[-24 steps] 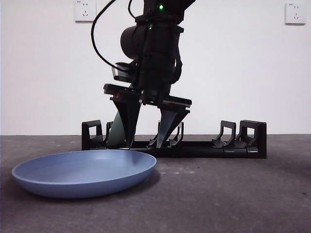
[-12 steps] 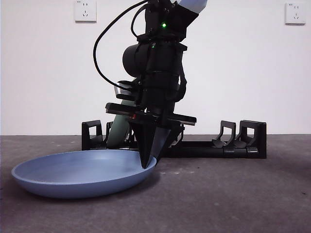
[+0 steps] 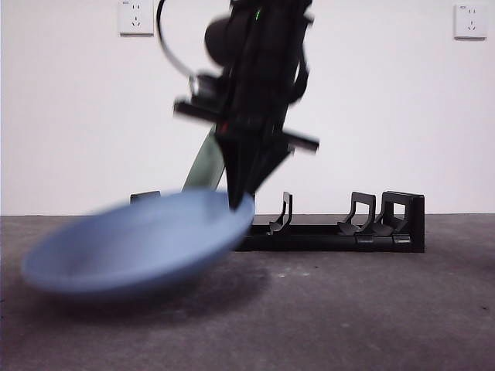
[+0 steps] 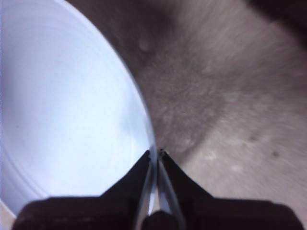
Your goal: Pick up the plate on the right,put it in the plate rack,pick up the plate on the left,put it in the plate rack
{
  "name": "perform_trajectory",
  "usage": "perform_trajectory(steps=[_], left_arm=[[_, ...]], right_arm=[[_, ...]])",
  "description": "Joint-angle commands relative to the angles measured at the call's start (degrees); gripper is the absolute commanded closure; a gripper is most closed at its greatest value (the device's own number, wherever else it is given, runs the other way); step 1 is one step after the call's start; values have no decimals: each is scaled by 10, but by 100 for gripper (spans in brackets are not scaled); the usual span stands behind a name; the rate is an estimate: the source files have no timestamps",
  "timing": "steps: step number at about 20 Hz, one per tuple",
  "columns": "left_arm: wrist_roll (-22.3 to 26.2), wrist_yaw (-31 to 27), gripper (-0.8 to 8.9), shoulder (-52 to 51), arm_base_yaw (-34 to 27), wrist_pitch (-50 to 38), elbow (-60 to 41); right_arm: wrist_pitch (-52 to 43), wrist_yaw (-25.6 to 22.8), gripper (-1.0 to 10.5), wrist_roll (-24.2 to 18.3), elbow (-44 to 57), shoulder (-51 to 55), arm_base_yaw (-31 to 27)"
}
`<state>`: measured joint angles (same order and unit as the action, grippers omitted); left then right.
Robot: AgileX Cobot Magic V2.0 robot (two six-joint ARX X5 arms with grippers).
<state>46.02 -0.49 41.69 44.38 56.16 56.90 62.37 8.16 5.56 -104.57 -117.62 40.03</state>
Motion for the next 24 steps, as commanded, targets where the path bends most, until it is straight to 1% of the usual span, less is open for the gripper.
perform_trajectory(steps=[1,4,6,7,9,11,13,14,17,18,20,21,22,24], left_arm=[[42,-29,395,17,37,3,-1],[97,-107,394,45,95,3,-1],[134,-159,395,67,130,1,-1],[143,-173,395,79,144,-2,-1],[150,-181,395,104,164,-12,-1],[164,-207,395,126,176,-39,-1],[185,-235,395,148,179,-71,-1],[189,-248,396,158,179,-82,-1],[190,-253,410,177,179,-91,-1],[190,-253,447,182,179,-91,-1],[187,-252,656,183,179,-91,-1],[187,-252,724,183,179,-91,-1],[187,-251,774,183,179,-91,-1],[186,-250,822,183,179,-91,-1]], right_arm=[[15,13,964,-5,-4,42,-8],[43,18,963,-3,-4,89,-24],[64,47,964,-2,-4,115,-38],[71,55,964,-1,-4,126,-45],[79,67,963,4,-4,146,-57],[92,102,963,4,-4,161,-64],[105,105,963,3,-4,170,-64],[113,108,963,1,-4,172,-64],[127,127,963,-6,-4,175,-64],[126,129,963,-6,-4,175,-64],[126,129,963,-6,-4,177,-64],[126,130,963,-6,-4,178,-64],[127,133,963,-6,-4,178,-64],[127,140,963,-6,-4,178,-64]])
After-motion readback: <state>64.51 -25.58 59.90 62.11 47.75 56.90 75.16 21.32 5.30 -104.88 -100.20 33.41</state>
